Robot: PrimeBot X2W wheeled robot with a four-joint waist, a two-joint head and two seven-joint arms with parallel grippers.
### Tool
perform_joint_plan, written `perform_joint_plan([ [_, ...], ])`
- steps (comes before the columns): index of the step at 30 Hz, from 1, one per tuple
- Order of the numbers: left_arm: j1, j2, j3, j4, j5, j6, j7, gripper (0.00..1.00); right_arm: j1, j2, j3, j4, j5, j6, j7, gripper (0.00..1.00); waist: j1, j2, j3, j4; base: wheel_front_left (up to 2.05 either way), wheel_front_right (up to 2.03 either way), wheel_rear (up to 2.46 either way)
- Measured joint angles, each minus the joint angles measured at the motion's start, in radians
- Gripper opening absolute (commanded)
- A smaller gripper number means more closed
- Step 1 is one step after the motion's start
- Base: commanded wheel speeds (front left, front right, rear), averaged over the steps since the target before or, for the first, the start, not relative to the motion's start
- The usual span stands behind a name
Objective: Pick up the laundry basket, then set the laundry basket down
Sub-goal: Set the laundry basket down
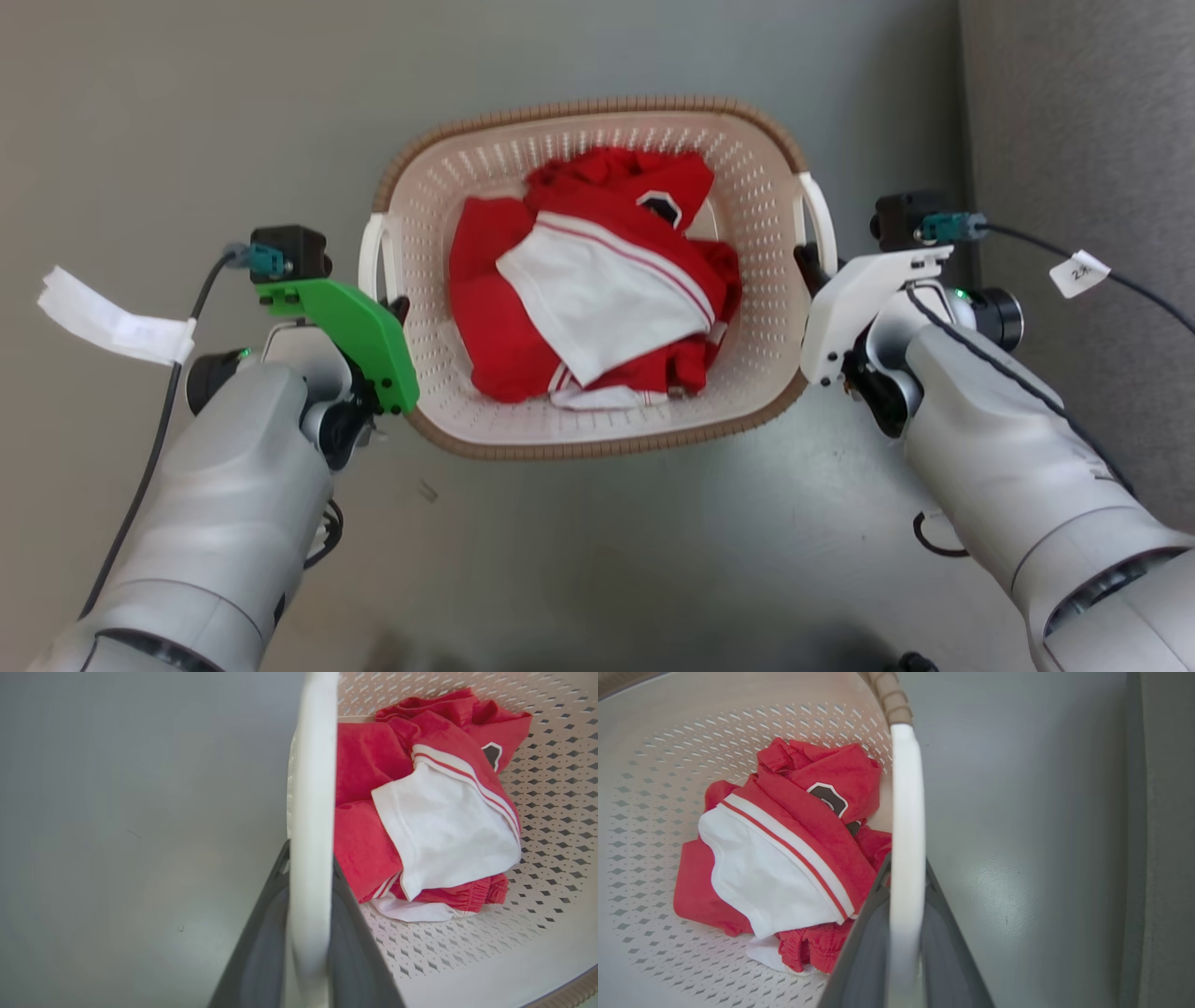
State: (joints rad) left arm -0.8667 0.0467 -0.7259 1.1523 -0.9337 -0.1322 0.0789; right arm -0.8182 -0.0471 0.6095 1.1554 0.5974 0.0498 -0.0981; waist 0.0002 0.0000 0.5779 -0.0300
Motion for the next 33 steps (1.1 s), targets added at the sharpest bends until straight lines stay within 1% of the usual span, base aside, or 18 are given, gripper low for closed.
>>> perform_joint_plan([
  [6, -0.036, 0.0, -0.001, 0.0, 0.016, 0.0, -0.029, 0.0, -0.037, -0.004, -0.007, 0.002, 0.0, 0.0, -0.017, 0.0, 0.0, 0.0, 0.083, 0.007, 0.0, 0.0, 0.0],
  [10, -0.051, -0.001, -0.002, 0.001, 0.017, 0.0, -0.043, 0.0, -0.053, -0.004, -0.013, 0.007, 0.0, -0.008, -0.033, 0.0, 0.0, 0.0, 0.132, 0.011, 0.0, 0.0, 0.0],
  [19, -0.084, -0.003, -0.013, 0.0, 0.022, 0.0, -0.072, 0.0, -0.077, -0.004, -0.029, 0.024, 0.005, -0.009, -0.054, 0.0, -0.0001, 0.0, 0.222, 0.018, 0.0, 0.0, 0.0],
  [33, -0.101, -0.01, -0.022, 0.002, 0.022, 0.0, -0.09, 0.0, -0.096, -0.003, -0.042, 0.047, 0.015, -0.009, -0.07, 0.0, -0.0001, 0.0, 0.291, 0.024, 0.0, 0.0, 0.0],
])
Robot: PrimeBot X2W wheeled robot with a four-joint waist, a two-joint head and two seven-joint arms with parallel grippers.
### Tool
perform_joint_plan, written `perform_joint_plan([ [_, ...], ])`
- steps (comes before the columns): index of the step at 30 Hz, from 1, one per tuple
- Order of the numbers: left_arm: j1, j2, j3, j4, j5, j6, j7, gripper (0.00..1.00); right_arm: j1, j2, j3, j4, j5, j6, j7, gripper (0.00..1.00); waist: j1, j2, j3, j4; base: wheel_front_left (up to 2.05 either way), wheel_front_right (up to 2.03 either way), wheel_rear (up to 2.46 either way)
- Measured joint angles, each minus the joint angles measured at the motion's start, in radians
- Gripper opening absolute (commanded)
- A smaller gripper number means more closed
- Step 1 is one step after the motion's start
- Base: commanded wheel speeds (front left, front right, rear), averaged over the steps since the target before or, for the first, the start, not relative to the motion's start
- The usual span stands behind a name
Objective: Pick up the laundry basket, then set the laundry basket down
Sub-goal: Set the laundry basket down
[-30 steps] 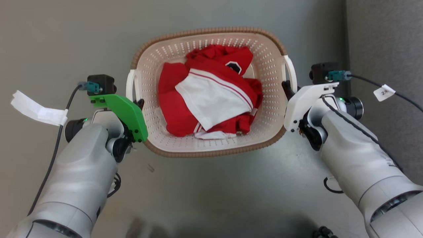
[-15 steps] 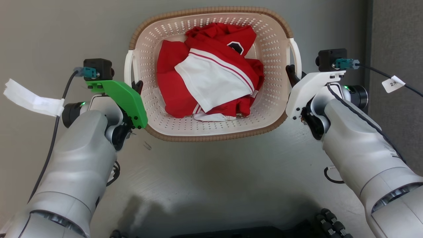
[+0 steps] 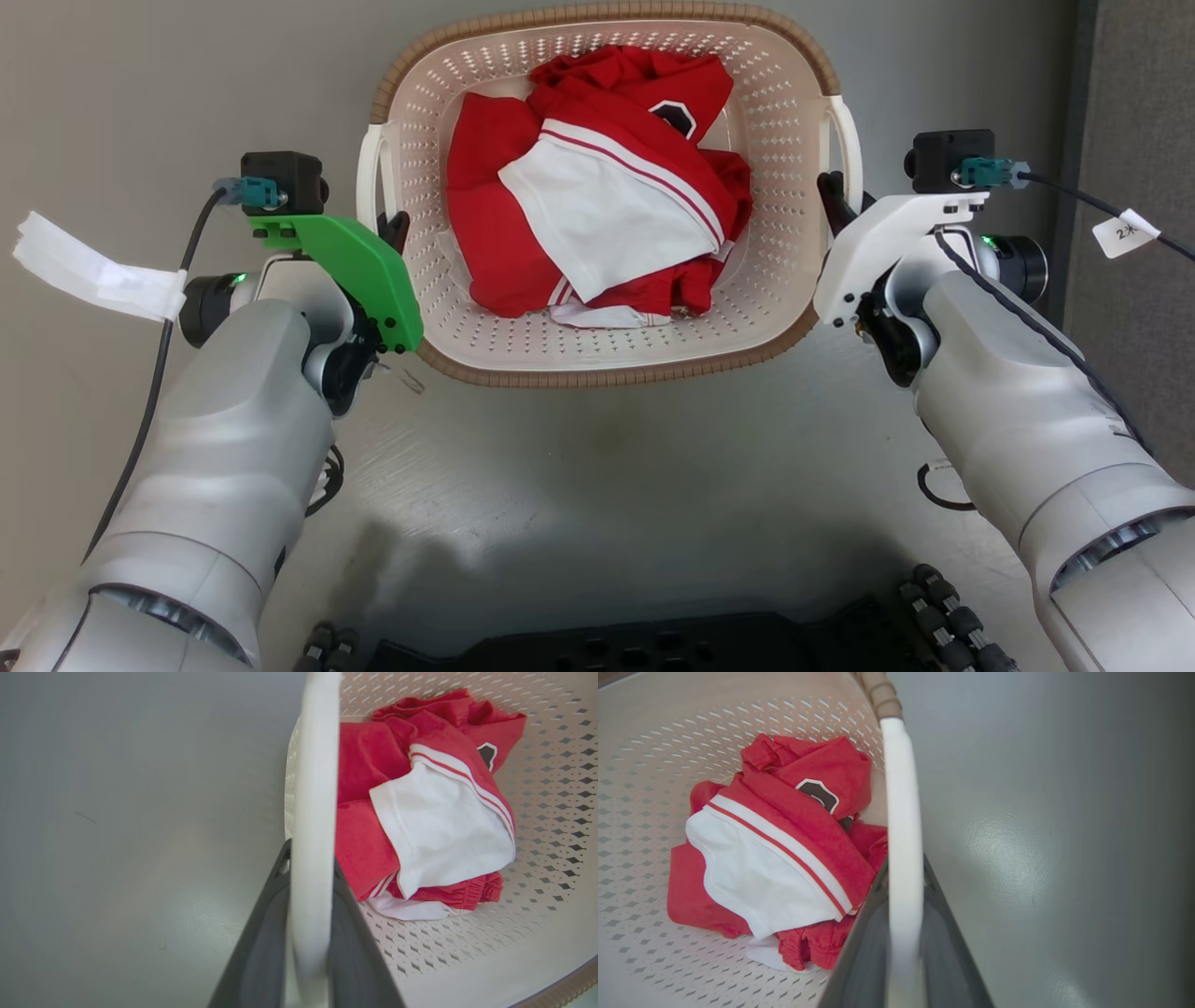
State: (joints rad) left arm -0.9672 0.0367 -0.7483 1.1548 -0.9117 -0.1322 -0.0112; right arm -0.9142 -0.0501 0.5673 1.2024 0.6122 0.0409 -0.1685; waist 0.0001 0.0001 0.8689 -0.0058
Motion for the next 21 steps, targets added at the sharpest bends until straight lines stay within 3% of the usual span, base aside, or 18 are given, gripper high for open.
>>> perform_joint_plan([
  [21, -0.008, -0.004, -0.029, 0.004, 0.001, 0.0, -0.025, 0.0, -0.008, 0.001, -0.003, 0.02, 0.004, 0.002, -0.026, 0.0, -0.0001, 0.0, 0.022, 0.001, 0.0, 0.0, 0.0],
])
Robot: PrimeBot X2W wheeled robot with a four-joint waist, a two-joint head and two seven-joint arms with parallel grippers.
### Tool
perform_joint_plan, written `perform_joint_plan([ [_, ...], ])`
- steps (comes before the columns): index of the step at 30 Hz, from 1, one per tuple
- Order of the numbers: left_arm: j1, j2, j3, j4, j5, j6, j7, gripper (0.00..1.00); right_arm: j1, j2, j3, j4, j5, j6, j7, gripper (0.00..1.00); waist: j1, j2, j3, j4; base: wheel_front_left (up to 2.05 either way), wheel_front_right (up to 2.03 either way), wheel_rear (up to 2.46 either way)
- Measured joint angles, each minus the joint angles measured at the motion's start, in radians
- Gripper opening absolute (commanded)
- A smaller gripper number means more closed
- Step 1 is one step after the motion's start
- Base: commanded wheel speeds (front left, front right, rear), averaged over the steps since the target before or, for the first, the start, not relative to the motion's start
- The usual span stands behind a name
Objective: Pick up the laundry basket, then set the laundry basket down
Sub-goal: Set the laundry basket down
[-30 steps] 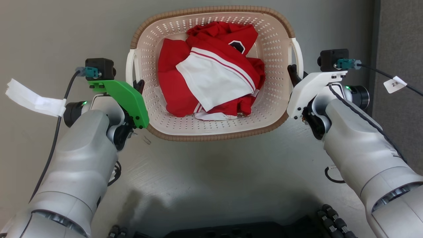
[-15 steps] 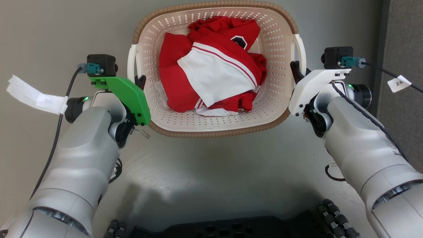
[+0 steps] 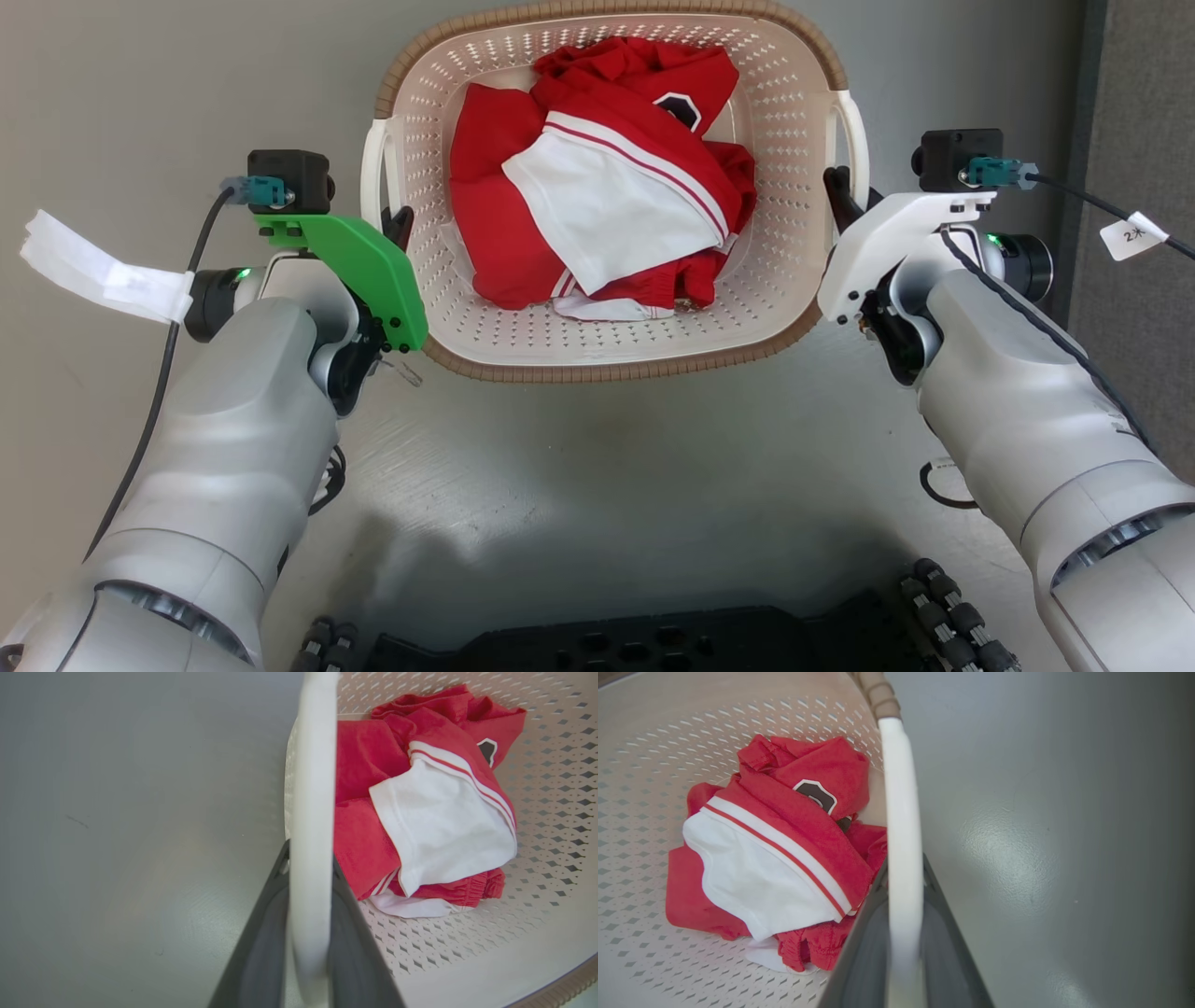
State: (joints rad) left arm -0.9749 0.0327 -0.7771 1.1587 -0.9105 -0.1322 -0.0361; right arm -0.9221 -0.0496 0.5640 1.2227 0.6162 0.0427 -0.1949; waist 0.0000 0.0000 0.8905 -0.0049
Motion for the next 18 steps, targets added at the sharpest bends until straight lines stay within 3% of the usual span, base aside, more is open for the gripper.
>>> perform_joint_plan([
  [16, -0.006, -0.002, -0.012, 0.001, -0.006, 0.0, -0.002, 0.0, -0.014, -0.003, 0.008, 0.012, 0.0, 0.01, -0.007, 0.0, 0.0, 0.0, 0.004, 0.005, 0.0, 0.0, 0.0],
  [17, -0.007, -0.002, -0.025, -0.002, -0.004, 0.0, -0.001, 0.0, -0.014, -0.005, 0.01, 0.012, 0.0, 0.019, -0.007, 0.18, 0.0, 0.0, 0.005, 0.005, 0.0, 0.0, 0.0],
  [18, -0.007, -0.002, -0.025, -0.002, -0.007, 0.0, -0.001, 0.6, -0.015, -0.007, 0.015, 0.012, -0.001, 0.02, -0.01, 0.76, -0.0001, 0.0, 0.005, 0.005, 0.0, 0.0, 0.0],
])
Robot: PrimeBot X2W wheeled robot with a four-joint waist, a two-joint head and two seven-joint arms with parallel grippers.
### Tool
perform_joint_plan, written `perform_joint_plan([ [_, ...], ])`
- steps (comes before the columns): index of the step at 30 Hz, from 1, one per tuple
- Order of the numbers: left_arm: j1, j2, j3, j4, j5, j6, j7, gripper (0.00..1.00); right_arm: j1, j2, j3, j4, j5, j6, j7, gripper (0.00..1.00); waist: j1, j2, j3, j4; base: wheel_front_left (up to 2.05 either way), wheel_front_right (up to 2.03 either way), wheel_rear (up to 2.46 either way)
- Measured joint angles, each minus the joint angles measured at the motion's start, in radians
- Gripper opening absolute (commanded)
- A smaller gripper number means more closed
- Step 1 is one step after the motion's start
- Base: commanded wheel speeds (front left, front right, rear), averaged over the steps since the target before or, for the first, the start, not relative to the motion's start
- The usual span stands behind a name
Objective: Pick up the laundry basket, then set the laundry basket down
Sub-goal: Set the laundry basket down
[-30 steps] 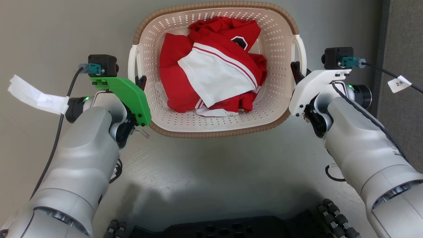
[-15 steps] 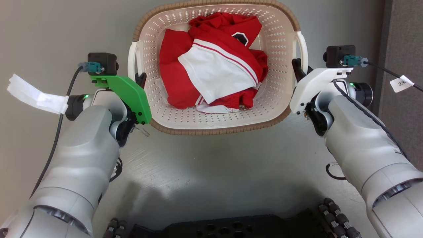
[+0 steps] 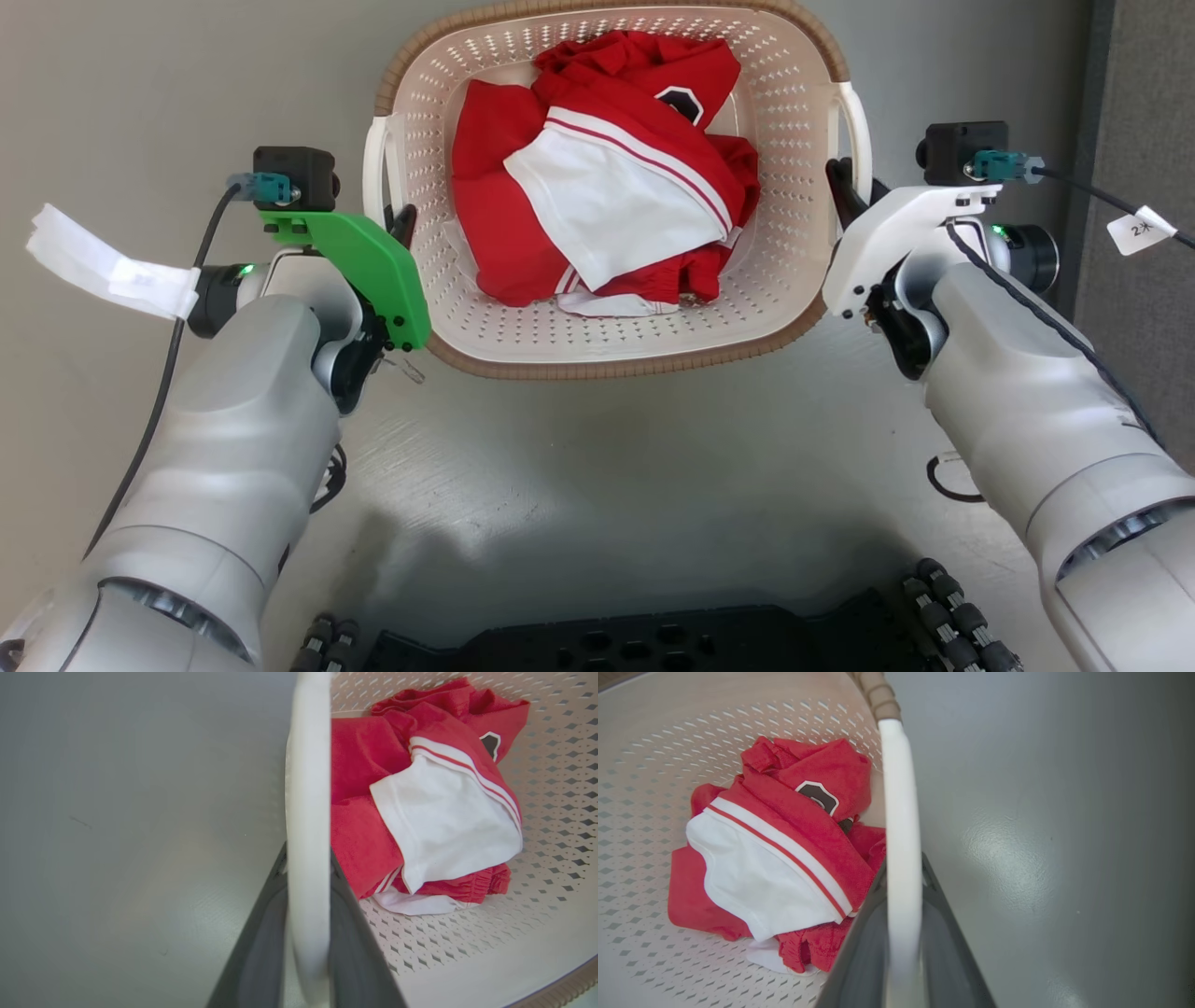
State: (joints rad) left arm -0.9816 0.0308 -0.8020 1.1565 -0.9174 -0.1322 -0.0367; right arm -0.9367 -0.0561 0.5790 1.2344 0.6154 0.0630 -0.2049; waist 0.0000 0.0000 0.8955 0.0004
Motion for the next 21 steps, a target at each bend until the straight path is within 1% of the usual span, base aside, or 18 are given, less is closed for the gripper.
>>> perform_joint_plan([
  [1, 0.0, 0.001, -0.002, 0.001, 0.0, 0.0, -0.001, 1.0, -0.001, -0.001, 0.002, 0.0, 0.0, 0.0, -0.006, 1.0, 0.0, 0.0, 0.0, 0.0, 0.0, 0.0, 0.0],
  [6, -0.001, 0.027, -0.008, 0.0, 0.0, 0.0, -0.017, 1.0, -0.014, -0.026, 0.007, -0.002, -0.001, 0.01, -0.007, 1.0, 0.0, 0.0, -0.001, 0.002, 0.0, 0.0, 0.0],
  [15, -0.002, 0.027, -0.007, -0.004, -0.003, 0.0, -0.059, 1.0, -0.028, -0.023, 0.01, -0.016, -0.003, 0.02, -0.03, 1.0, 0.0, 0.0, -0.022, 0.005, 0.0, 0.0, 0.0],
  [21, -0.001, 0.029, -0.01, -0.007, -0.003, 0.0, -0.116, 1.0, -0.016, -0.024, 0.016, -0.025, -0.018, 0.02, -0.04, 1.0, 0.0, 0.0, -0.062, 0.008, 0.0, 0.0, 0.0],
])
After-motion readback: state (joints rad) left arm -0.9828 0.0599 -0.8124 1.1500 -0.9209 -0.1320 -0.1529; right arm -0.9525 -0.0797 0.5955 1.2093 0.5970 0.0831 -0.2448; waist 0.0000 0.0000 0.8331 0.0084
